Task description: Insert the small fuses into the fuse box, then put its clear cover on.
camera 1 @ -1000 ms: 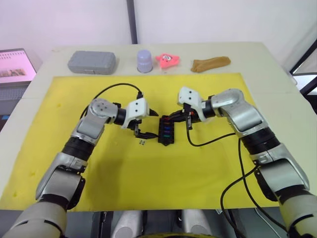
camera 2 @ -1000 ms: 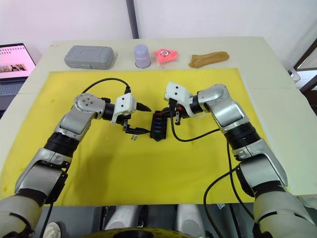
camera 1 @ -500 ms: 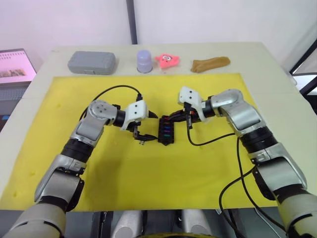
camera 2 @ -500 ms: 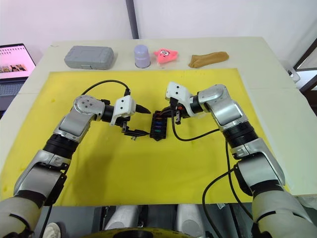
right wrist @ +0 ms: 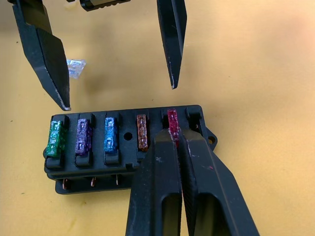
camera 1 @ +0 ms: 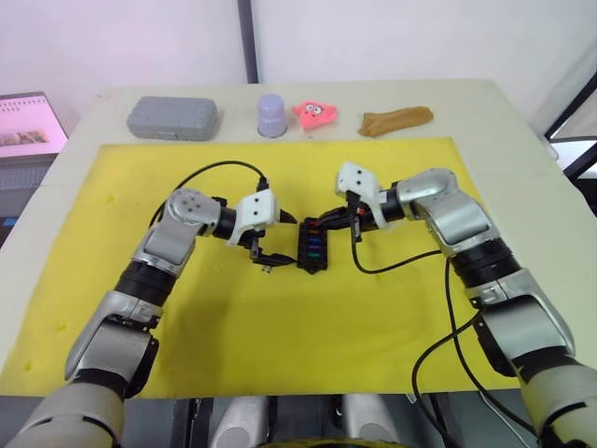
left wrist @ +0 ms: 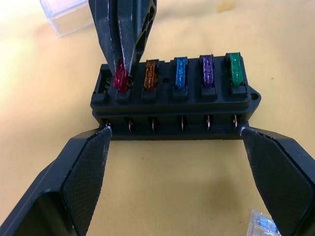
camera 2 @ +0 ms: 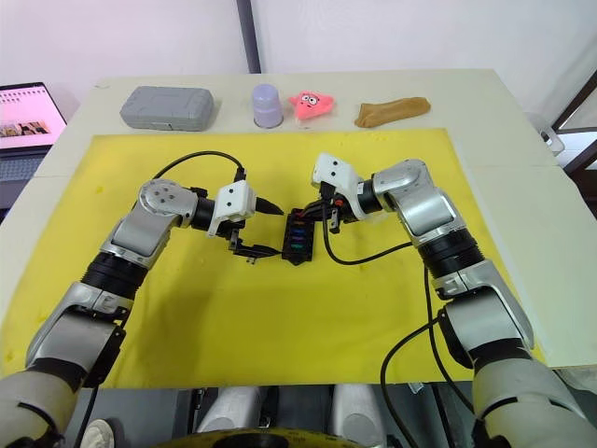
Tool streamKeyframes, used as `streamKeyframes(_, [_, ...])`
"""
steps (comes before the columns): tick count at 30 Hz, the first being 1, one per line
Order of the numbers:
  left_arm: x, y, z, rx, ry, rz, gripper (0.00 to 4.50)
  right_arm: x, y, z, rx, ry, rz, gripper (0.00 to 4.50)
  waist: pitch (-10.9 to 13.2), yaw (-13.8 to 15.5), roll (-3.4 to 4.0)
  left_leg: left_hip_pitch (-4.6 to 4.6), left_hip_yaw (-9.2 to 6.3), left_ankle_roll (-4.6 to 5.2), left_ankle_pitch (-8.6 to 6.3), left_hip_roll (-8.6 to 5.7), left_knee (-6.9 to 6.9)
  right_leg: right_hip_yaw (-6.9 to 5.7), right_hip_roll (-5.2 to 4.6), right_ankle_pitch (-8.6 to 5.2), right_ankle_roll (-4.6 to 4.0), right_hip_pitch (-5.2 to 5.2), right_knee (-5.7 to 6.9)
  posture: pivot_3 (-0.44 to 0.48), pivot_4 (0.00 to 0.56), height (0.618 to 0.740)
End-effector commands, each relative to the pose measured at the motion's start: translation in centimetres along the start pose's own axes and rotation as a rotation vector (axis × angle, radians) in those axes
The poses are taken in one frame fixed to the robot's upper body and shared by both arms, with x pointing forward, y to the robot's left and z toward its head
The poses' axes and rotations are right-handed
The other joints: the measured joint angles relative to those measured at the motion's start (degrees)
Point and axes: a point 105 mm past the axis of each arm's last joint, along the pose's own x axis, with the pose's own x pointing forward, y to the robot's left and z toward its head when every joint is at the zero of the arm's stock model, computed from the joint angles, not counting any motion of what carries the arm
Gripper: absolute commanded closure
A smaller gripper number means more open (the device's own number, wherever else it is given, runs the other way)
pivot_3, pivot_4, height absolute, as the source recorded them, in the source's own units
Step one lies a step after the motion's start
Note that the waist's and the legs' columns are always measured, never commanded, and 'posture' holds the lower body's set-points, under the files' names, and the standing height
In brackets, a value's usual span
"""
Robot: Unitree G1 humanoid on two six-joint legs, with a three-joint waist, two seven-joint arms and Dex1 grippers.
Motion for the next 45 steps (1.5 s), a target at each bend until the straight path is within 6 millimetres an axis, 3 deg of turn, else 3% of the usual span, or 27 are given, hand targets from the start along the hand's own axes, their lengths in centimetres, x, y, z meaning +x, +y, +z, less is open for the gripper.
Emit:
streamKeyframes(1, [-0.3,0.3,0.5,0.025,-0.008,0.009,0.0,0.3,0.1,-0.4,0.004,0.02,-0.002,3.5,0.0,0.0,0.0,0.0,0.0,0.0,0.0,0.0,0.0,0.0,0.0,0.0,0.0,0.0,0.0,0.0,0.15,0.74])
streamKeyframes(2, [-0.3,0.3,0.5,0.025,-0.008,0.009,0.0,0.3,0.1,-0.3,0.0,0.018,-0.005,3.08,0.0,0.0,0.0,-0.01,0.0,0.0,0.0,0.0,0.0,0.0,0.0,0.0,0.0,-0.01,0.0,0.0,0.15,0.74])
streamKeyframes(9, [-0.3,0.2,0.5,0.025,-0.008,0.008,0.0,0.0,0.0,0.5,-0.024,-0.001,-0.016,3.08,0.0,0.0,0.0,-0.02,-0.01,0.0,0.0,0.0,0.0,0.0,0.0,0.0,0.0,-0.01,0.0,0.0,0.15,0.74])
streamKeyframes(20, [-0.3,0.3,0.4,0.024,-0.006,0.011,0.0,-2.1,0.0,3.3,-0.035,-0.075,-0.009,3.08,0.0,0.1,0.0,-0.06,-0.01,0.0,0.0,-0.01,0.0,0.0,-0.01,0.0,0.0,-0.05,0.0,0.0,0.15,0.74])
streamKeyframes(28, [-0.2,0.3,0.5,0.025,-0.006,0.008,0.0,-2.4,-0.3,3.6,-0.041,-0.106,-0.045,3.08,0.0,0.1,0.0,-0.07,-0.01,0.0,0.0,-0.01,0.0,0.0,-0.01,0.0,0.0,-0.05,0.0,0.0,0.15,0.74])
streamKeyframes(32, [-0.3,0.3,0.4,0.024,-0.004,0.008,0.0,-2.2,-0.2,3.3,-0.038,-0.117,-0.048,4.38,0.0,0.1,0.0,-0.07,-0.01,0.0,0.0,-0.01,0.0,0.0,-0.01,0.0,0.0,-0.05,0.0,0.0,0.15,0.74])
streamKeyframes(45, [-0.5,0.3,0.3,0.024,0.003,0.01,0.0,-0.8,0.4,2.1,-0.003,-0.123,-0.026,4.45,0.0,0.1,0.0,-0.07,-0.01,0.0,0.0,-0.01,0.01,0.0,-0.01,0.0,0.0,-0.05,0.0,0.0,0.15,0.74])
